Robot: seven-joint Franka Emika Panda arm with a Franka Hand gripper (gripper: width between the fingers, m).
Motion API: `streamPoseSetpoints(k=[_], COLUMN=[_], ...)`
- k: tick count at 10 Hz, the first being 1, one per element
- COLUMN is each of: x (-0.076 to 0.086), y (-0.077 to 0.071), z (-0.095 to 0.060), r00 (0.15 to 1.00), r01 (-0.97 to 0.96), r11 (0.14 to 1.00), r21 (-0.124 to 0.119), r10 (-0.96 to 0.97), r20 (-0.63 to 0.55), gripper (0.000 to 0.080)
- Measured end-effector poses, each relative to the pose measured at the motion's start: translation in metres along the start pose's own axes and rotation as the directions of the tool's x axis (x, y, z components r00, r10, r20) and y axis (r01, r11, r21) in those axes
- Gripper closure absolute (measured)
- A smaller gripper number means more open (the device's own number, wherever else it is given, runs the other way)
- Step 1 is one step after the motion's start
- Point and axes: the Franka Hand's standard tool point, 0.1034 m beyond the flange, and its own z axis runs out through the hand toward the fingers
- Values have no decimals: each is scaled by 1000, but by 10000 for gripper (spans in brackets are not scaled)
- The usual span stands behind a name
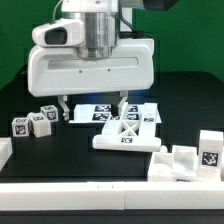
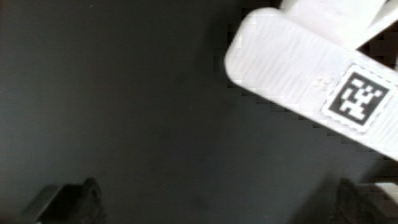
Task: Assemble chair
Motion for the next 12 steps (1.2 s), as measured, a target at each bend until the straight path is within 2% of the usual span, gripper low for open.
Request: streamPoseSetpoints(k=[1, 2, 3, 4, 5, 6, 7, 11, 12], x=[-2, -9, -23, -30, -44, -52, -51, -59, -69], y=[3, 11, 15, 27, 43, 58, 58, 54, 60], z=[2, 12, 15, 13, 10, 3, 1, 8, 16], r00=[1000, 999, 982, 962, 930, 892, 865, 732, 679], r01=[2, 1, -11, 13, 18, 1, -27, -24, 13], r11=[1000, 1000, 998, 997, 997, 999, 999, 998, 998], r21=[0, 8, 62, 70, 70, 50, 42, 57, 55], r10=[-2, -1, -1, -32, -42, -24, 2, -21, -49], r20=[6, 53, 188, 272, 364, 452, 502, 681, 733], gripper=[150, 150, 150, 150, 150, 150, 150, 150, 150])
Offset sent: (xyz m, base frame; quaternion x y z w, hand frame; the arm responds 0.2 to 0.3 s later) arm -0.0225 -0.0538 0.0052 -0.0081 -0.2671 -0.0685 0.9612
